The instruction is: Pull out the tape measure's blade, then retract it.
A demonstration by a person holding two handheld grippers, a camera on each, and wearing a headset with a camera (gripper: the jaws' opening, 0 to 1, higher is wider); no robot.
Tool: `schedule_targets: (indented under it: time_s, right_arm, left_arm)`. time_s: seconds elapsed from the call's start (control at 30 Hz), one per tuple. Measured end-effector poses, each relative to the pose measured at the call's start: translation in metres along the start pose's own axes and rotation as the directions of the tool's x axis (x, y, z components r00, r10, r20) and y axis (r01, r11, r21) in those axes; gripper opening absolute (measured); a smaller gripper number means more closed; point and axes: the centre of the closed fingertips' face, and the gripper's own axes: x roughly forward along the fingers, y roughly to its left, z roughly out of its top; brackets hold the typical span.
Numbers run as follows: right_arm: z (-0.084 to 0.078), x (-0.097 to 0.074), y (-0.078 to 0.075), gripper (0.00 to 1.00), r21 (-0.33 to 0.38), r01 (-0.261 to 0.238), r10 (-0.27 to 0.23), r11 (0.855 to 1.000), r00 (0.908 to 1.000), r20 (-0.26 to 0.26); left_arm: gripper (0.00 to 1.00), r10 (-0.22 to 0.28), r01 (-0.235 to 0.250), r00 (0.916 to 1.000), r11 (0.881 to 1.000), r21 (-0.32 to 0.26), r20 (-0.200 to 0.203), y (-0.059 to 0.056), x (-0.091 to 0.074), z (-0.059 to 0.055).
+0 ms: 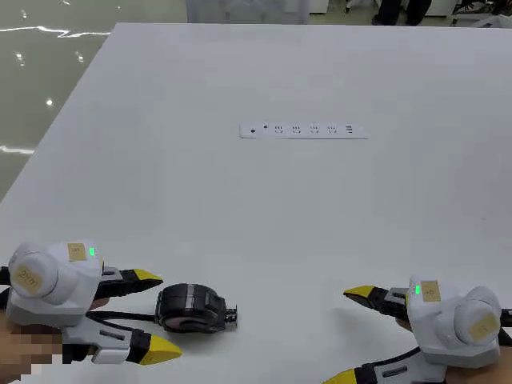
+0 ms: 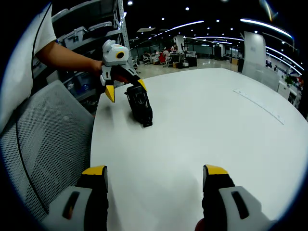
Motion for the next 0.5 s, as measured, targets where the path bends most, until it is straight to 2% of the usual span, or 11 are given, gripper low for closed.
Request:
schedule_targets:
  time_s: [0.33,0.5]
  right_arm:
    - [0.0017,0.0070,0.0005,0.81,-0.001,-0.013,0.013,1.000,0.9999,0.002]
    - [0.0025,0.0097,-0.0004,0.81,-0.002,-0.019,0.019,1.000,0.9998,0.003]
  left_arm:
    - [0.54,-0.002,0.003,0.9999,0.999,0.037,-0.011,0.0026,0.0075,0.0005]
    - [0.50,-0.009,0.009,0.9998,0.999,0.034,-0.017,0.0053,0.0092,-0.0009]
